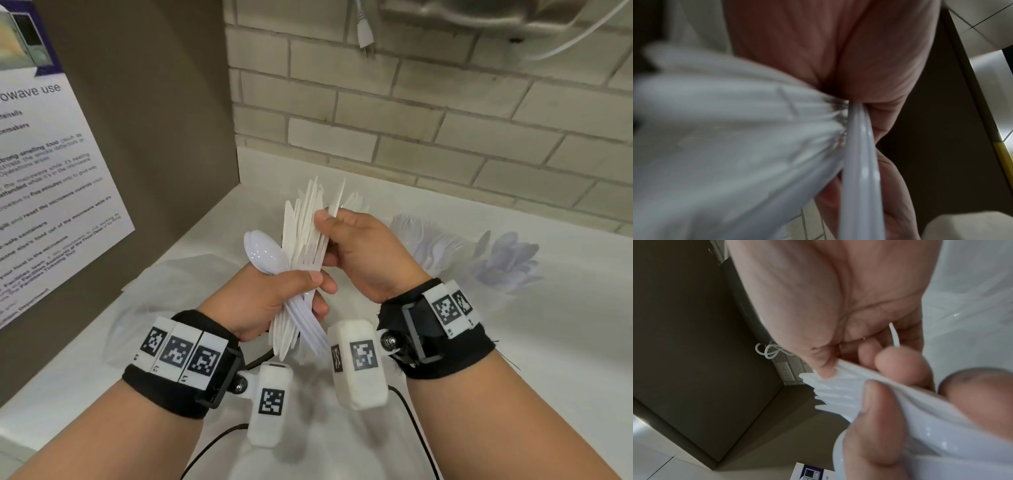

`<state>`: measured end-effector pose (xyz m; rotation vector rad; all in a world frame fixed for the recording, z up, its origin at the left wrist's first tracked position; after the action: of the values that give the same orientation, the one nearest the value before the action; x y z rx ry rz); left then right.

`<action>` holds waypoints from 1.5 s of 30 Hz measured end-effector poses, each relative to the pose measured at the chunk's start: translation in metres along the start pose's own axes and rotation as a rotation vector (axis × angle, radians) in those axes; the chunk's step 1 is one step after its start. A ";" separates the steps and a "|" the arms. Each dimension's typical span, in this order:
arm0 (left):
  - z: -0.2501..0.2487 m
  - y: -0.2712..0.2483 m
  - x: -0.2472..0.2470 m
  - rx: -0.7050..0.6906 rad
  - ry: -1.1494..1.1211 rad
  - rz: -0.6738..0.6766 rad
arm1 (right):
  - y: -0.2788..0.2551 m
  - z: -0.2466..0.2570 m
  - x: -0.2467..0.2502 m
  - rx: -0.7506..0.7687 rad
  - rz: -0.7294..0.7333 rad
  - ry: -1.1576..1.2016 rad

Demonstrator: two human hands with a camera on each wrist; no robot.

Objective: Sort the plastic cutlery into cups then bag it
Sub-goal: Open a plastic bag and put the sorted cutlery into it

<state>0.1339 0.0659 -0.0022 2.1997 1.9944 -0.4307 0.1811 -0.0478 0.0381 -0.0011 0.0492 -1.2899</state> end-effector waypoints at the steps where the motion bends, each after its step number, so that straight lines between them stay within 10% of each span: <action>1: 0.000 0.000 0.000 -0.007 0.010 0.008 | 0.000 0.001 0.001 0.010 -0.020 0.001; 14: 0.008 -0.001 0.000 0.004 -0.032 -0.045 | -0.004 -0.001 -0.005 -0.017 0.037 -0.048; 31: 0.004 0.003 0.001 -0.117 0.392 -0.244 | 0.002 0.000 -0.001 0.180 -0.339 -0.357; 45: 0.003 0.002 -0.002 -0.148 0.451 -0.283 | 0.001 -0.006 -0.012 0.067 -0.175 -0.105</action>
<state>0.1358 0.0628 -0.0045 2.0647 2.4806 0.2060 0.1788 -0.0357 0.0324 -0.0160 -0.0864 -1.4640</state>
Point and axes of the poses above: each hand's wrist, its own y-axis towards the middle knuckle, its own x-axis out of the back of the hand, z = x × y, the point moved 4 cm from there along y, towards the middle knuckle, and after that the axes turned 10 degrees about -z, right-handed, at the moved point
